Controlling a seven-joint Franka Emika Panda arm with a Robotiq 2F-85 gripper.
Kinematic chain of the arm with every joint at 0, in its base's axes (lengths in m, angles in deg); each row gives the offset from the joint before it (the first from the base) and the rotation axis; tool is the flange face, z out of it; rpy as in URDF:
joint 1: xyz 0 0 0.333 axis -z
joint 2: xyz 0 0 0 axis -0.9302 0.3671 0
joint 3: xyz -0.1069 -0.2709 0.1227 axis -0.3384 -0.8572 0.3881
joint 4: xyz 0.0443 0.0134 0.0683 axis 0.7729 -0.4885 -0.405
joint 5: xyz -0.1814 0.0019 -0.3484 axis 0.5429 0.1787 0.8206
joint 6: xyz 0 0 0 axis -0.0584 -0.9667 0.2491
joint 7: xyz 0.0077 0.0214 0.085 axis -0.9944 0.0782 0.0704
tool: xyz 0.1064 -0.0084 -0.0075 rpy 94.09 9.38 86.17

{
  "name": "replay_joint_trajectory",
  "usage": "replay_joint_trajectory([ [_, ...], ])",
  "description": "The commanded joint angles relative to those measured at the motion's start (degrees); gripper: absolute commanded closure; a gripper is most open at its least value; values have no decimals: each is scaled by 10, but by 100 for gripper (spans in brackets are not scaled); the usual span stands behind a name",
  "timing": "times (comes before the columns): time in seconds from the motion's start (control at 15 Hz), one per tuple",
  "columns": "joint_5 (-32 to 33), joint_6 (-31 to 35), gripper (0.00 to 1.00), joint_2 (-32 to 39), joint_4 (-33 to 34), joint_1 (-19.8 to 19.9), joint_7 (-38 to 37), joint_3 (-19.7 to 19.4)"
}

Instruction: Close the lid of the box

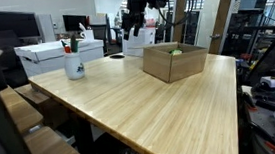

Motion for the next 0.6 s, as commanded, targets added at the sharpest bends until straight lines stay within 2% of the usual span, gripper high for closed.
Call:
replay_joint_trajectory([
  [0.0, 12, 3, 0, 26, 33, 0, 10, -13],
  [0.53, 0, -9, 0, 102, 111, 7, 29, -33],
])
